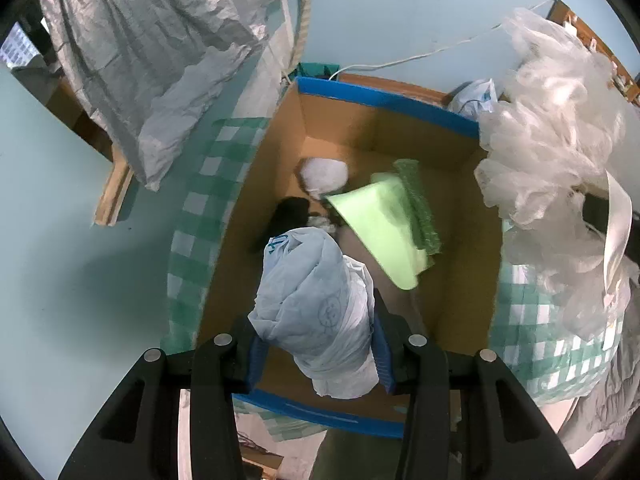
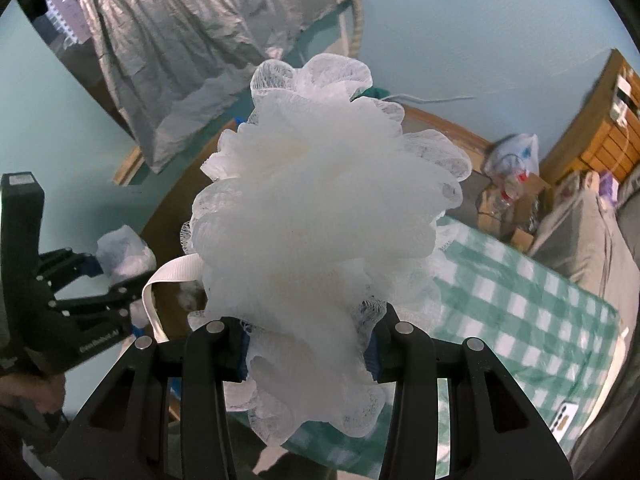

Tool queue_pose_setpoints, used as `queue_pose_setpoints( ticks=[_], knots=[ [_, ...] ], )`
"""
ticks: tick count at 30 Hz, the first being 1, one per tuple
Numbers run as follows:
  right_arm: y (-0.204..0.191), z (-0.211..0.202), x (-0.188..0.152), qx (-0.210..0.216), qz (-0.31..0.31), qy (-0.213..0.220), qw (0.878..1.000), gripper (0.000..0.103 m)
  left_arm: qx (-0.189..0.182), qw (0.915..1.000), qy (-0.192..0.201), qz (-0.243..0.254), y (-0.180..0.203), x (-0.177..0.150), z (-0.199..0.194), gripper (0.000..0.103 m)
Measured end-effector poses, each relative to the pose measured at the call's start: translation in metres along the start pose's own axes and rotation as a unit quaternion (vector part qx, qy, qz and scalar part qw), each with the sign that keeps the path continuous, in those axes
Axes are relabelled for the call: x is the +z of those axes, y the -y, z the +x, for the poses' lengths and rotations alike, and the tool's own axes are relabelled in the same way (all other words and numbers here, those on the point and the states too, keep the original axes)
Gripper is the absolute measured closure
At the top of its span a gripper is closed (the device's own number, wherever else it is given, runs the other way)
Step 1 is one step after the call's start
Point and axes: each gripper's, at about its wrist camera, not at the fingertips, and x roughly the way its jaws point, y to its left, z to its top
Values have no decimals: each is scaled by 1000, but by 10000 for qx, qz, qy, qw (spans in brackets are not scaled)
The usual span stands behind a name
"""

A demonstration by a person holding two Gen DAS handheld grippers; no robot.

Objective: Organize soft objects
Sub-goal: 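Carry the white loofah and light-blue sock bundle over the box with both grippers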

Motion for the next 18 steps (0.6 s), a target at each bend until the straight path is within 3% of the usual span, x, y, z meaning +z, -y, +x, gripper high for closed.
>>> queue_pose_setpoints(
  ticks=[18],
  knots=[
    [-45, 66, 44, 38, -210, -388, 9990, 67, 35, 9998, -184, -16, -28, 15, 34, 58]
  ],
)
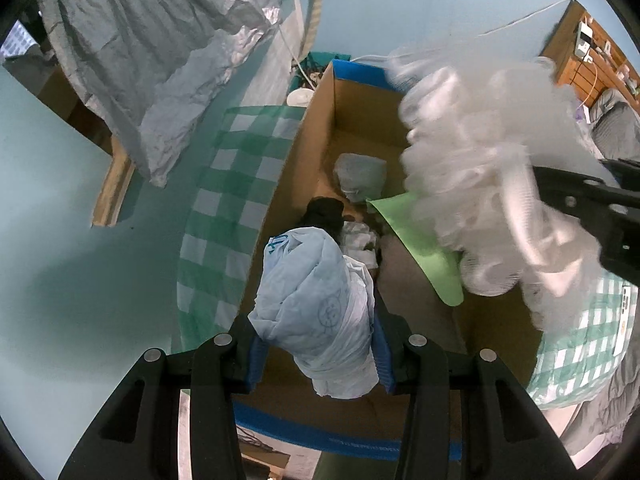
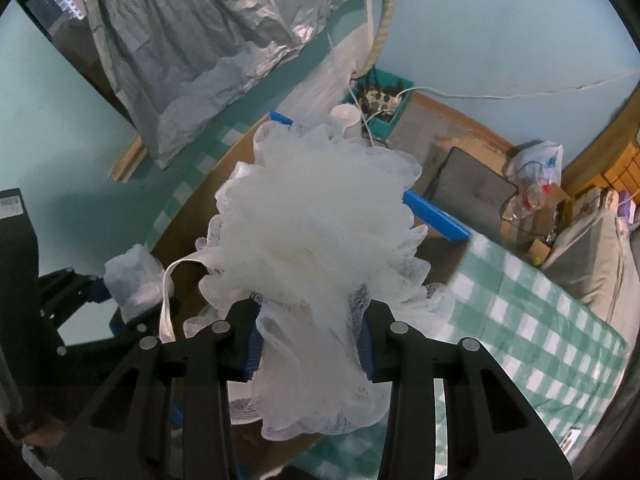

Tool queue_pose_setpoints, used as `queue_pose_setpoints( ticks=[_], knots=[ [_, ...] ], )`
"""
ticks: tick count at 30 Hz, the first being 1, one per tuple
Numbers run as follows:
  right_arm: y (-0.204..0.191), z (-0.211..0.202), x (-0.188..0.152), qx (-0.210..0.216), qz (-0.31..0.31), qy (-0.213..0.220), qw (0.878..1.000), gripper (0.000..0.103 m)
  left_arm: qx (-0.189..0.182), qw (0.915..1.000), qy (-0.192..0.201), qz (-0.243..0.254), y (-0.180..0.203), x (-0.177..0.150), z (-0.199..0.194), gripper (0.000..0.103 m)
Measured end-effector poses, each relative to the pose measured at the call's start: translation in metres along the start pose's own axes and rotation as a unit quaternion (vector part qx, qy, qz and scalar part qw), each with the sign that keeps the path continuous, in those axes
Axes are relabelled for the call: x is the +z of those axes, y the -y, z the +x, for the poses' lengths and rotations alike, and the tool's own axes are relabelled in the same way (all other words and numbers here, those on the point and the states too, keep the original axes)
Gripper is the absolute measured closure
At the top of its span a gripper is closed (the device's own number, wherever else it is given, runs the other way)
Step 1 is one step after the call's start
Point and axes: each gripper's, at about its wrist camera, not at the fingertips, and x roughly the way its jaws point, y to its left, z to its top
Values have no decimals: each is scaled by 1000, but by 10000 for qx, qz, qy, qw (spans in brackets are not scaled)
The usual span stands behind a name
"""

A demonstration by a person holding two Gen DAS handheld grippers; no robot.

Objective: Organize soft objects
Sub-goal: 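Carry the white loofah and light-blue sock bundle over the box with both grippers, then open both grippers to drop the loofah and sock bundle into the box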

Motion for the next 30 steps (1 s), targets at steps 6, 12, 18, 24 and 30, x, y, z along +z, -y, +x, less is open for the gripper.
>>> queue_pose_setpoints(
  ticks=[6, 12, 18, 24, 30],
  knots=[
    [-10, 14, 9, -71, -46, -31, 10000, 67, 0, 9999, -101, -10, -4, 4, 9, 57],
    [-11, 11, 11, -105, 3, -19, 9999, 48, -49, 9999, -149, -31, -9, 3, 9, 50],
    [-10, -9, 8, -184, 95, 181, 9996, 31, -70, 9999, -129, -25, -12, -4, 0, 33],
    [-7, -28, 2, -190, 217, 268, 9992, 31, -112, 9999, -12, -1, -11, -9, -17, 30],
    [-6, -45, -8, -239, 260, 315, 9989, 30, -122, 9995, 254, 124, -4, -12, -48, 25]
  ],
)
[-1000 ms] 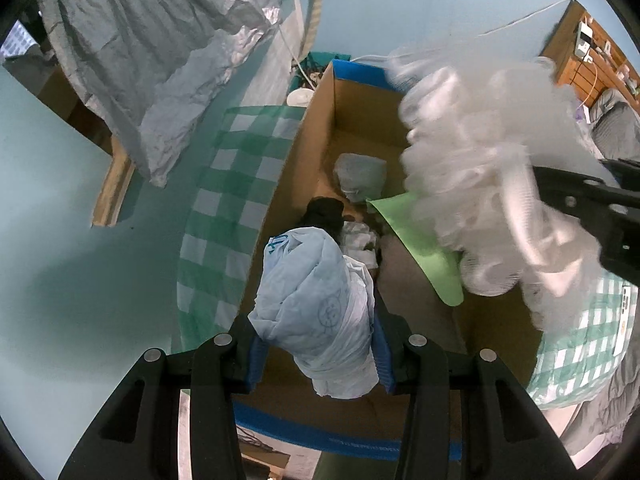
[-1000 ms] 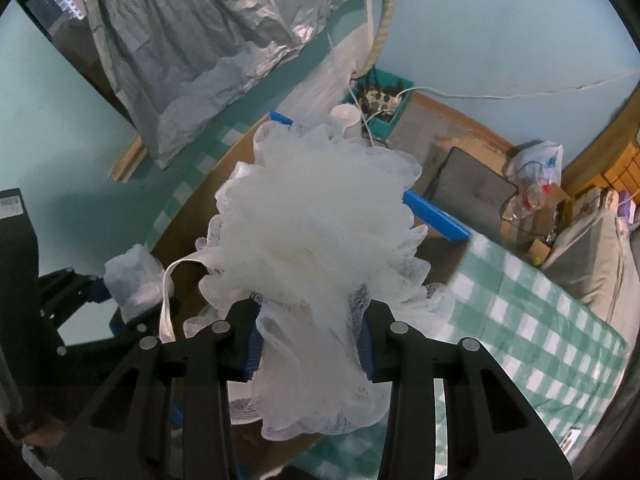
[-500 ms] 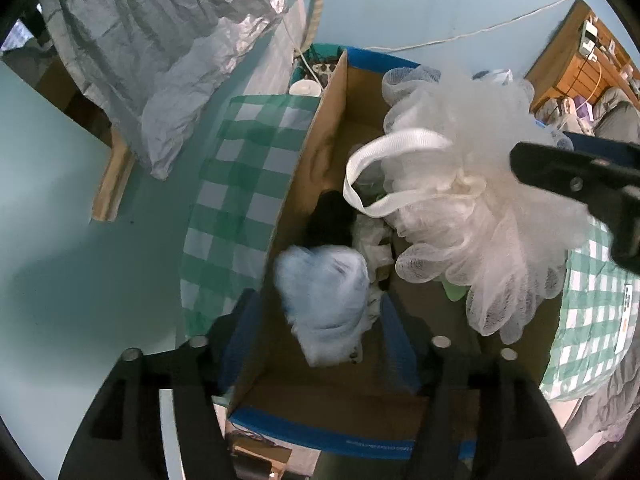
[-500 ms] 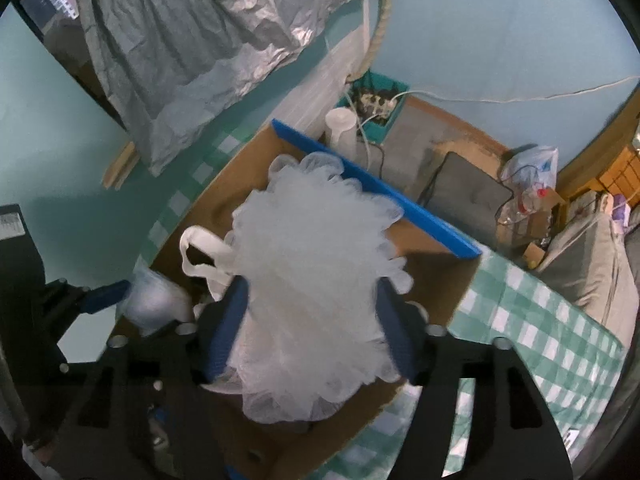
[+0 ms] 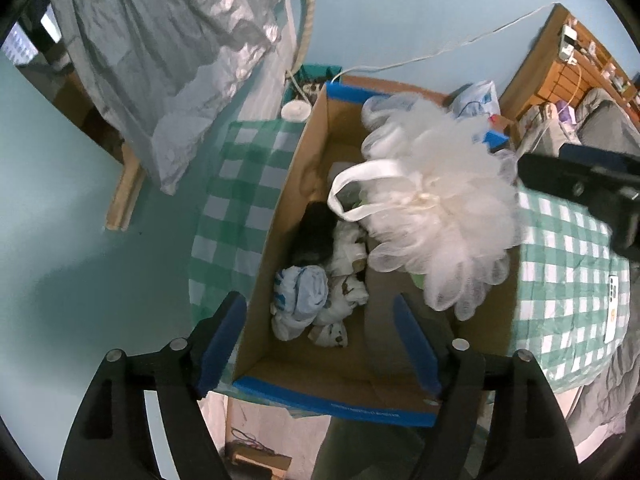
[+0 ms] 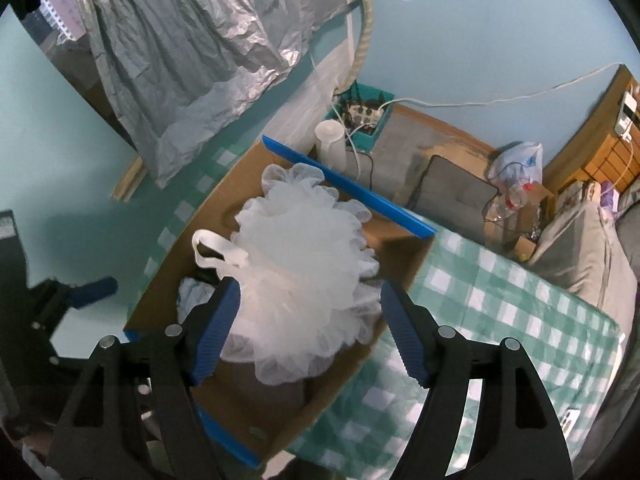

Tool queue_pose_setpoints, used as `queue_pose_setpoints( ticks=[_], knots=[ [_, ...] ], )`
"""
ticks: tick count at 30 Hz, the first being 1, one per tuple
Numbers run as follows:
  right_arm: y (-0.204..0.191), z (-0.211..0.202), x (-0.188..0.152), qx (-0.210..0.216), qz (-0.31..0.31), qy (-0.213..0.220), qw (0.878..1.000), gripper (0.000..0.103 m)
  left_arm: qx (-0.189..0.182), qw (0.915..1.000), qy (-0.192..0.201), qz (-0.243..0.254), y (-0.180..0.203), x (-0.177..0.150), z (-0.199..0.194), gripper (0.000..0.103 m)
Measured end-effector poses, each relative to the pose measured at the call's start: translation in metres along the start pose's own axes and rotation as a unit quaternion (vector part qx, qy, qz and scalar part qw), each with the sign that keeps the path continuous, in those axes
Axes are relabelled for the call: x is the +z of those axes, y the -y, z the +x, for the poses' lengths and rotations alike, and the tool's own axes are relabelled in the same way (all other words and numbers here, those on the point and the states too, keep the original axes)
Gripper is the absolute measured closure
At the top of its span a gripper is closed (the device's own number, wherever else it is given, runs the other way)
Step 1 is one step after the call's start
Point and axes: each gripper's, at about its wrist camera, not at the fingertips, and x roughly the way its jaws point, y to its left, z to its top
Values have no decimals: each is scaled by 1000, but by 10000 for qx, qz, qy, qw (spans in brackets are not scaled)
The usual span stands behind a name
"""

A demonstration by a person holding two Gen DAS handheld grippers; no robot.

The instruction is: Organize soft objects

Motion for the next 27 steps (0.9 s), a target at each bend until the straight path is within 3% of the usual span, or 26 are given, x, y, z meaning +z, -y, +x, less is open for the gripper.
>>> queue_pose_setpoints(
  ticks=[12, 14, 27],
  knots=[
    [14, -50, -14, -237, 193, 339, 9990, 28, -103, 9992, 382, 84, 10, 1, -51, 20],
    [16, -60, -15, -268, 233, 414, 9985, 28, -61, 9989, 464, 81, 10, 1, -59, 14],
    [29, -105, -37, -534, 591, 940, 9924, 27, -7, 9966, 725, 394, 26, -1, -89, 13]
  ],
)
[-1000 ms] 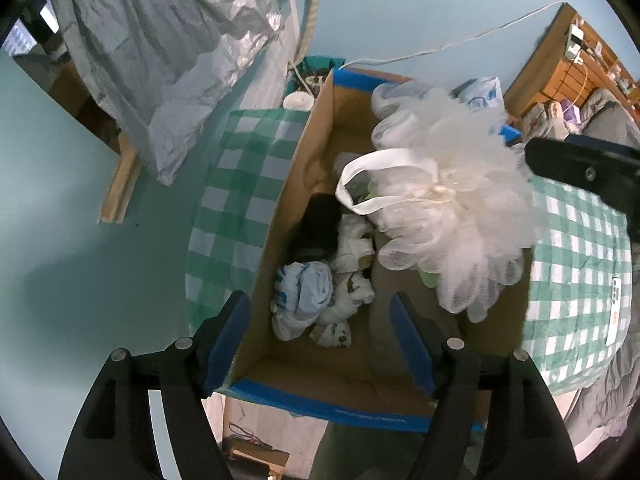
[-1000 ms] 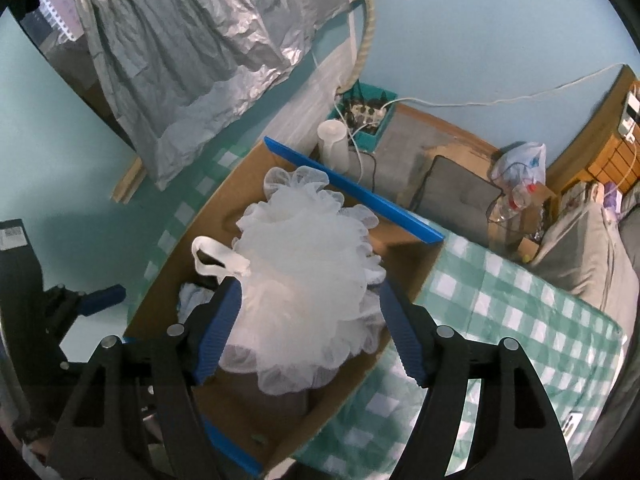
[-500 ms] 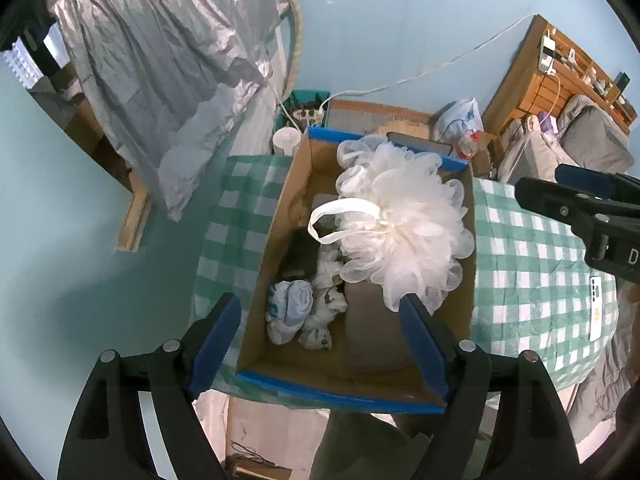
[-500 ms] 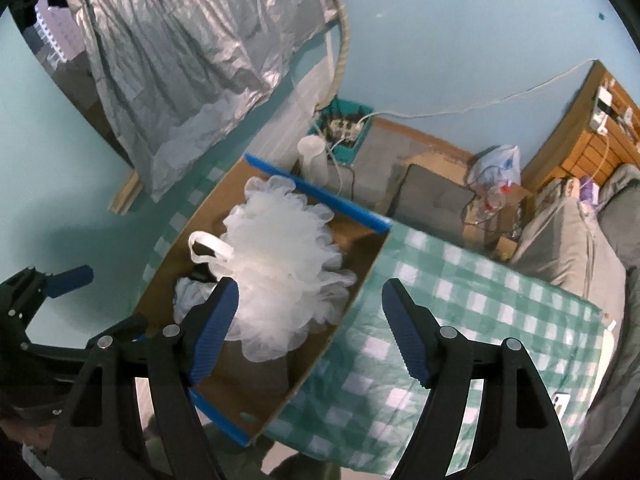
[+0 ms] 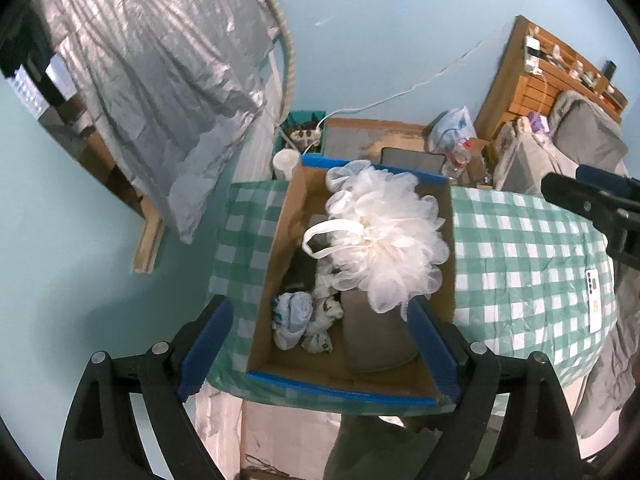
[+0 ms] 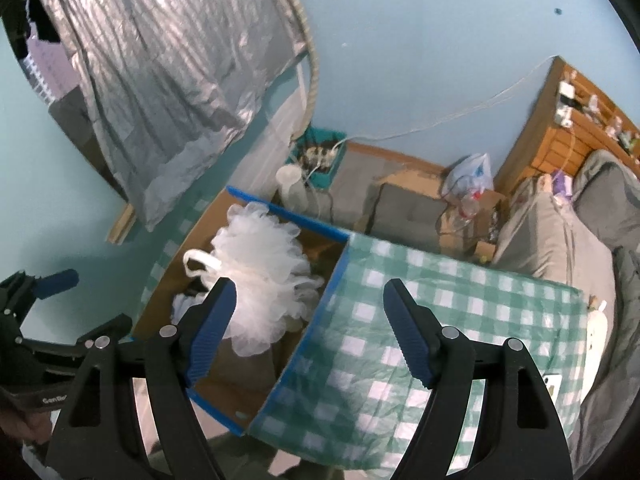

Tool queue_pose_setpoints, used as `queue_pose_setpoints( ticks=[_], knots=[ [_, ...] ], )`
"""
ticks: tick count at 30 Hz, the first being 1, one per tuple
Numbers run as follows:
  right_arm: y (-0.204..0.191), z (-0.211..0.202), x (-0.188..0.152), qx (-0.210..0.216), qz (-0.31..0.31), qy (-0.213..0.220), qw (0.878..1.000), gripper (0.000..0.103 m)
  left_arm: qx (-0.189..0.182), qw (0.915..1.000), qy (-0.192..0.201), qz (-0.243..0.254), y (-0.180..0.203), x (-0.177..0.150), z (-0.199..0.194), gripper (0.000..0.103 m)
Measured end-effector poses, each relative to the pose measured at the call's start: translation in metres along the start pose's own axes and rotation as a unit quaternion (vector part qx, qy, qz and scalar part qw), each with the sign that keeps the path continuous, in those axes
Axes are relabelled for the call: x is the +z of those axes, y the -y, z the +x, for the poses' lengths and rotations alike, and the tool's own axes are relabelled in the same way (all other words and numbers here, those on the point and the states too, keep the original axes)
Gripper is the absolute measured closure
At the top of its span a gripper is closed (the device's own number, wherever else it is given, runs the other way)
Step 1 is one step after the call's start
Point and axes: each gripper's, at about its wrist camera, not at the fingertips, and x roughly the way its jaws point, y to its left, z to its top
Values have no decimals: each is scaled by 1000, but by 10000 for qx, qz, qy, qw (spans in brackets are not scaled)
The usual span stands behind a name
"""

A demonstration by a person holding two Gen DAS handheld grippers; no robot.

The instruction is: Organize soft objects

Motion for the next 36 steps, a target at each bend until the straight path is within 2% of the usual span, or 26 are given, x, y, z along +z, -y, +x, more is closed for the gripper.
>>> queue_pose_setpoints(
  ticks=[4, 13, 36],
  knots=[
    [6, -12, -4, -91, 133, 131, 9998, 27, -117, 9999, 118, 24, 5, 0, -9, 10],
    [14, -20, -8, -136, 242, 172, 9995, 26, -27, 9995, 246, 204, 15, 3, -21, 10],
    [22, -21, -12, -120, 277, 108, 9995, 26, 39, 9999, 138, 67, 21, 1, -19, 9]
  ],
)
